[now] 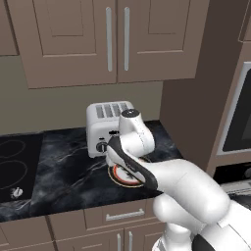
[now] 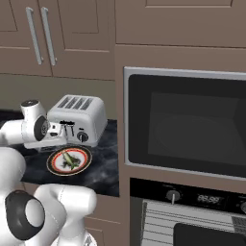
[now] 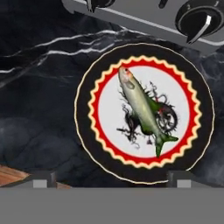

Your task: Place the fish on the rack of the oven.

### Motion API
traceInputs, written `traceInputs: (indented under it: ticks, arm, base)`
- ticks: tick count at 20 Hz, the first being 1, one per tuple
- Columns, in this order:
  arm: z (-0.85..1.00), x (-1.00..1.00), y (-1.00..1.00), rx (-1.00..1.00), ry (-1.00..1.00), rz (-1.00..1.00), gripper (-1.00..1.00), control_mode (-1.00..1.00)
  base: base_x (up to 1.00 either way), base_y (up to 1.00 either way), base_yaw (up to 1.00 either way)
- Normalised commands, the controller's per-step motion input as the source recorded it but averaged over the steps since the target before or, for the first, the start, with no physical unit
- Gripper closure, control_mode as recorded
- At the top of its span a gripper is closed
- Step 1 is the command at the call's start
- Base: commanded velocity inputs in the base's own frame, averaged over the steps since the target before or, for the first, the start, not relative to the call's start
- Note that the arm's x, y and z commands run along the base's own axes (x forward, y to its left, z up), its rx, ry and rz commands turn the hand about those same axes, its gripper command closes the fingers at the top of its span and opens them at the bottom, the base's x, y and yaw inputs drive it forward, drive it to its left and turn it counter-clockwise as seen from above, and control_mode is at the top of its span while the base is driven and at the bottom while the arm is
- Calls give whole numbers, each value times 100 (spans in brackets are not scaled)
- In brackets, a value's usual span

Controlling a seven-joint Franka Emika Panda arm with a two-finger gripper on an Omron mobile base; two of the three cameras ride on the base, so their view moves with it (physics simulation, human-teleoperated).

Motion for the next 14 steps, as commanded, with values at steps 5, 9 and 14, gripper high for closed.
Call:
traceInputs:
  ticks: [5, 9, 14]
  arm:
    - [-21, 58, -1, 0, 0, -1, -100, -100]
    - [-39, 31, 0, -1, 0, 0, -100, -100]
    - [-40, 6, -11, -3, 1, -1, -100, -100]
  base:
    - [0, 0, 0]
    - [0, 0, 0]
    - [0, 0, 0]
